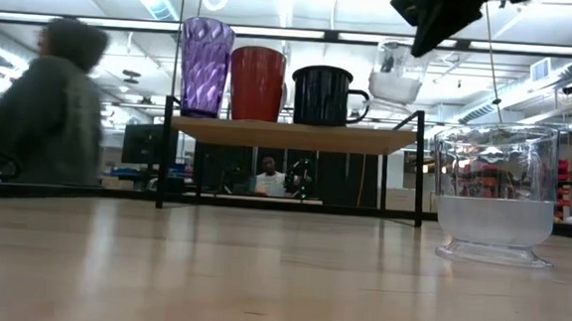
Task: Stack small to large cups/mugs on shelf
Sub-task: Put the top transparent mug on the shelf
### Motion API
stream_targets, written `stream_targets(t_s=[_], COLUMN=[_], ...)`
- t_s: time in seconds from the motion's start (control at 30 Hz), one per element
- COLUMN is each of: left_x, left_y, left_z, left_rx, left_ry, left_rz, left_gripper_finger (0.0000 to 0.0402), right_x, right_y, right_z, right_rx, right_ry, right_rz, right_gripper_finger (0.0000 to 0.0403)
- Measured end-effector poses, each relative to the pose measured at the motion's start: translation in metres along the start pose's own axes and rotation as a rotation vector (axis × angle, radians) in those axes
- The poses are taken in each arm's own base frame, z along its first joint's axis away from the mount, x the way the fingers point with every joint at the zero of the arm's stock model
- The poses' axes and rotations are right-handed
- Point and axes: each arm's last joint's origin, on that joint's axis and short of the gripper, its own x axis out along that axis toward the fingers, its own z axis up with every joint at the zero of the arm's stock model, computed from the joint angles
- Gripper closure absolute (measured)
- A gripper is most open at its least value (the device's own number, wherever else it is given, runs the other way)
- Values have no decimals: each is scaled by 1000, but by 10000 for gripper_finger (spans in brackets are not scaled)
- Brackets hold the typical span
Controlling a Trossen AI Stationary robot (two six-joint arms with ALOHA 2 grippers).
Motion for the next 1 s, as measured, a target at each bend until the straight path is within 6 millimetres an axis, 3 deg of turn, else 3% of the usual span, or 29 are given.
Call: stream_targets(t_s=[0.27,0.57,1.0], left_x=[0,0,0], left_y=[0,0,-1], left_z=[0,-2,-2], left_rx=[-10,-3,-3], left_ry=[2,21,22], left_rz=[0,-5,-6], left_gripper_finger=[291,290,291], right_x=[-11,6,8], right_y=[-30,-56,-76], right_z=[9,3,-10], right_rx=[30,66,72], right_ry=[51,131,156], right_rz=[-16,48,26], right_gripper_finger=[402,402,403])
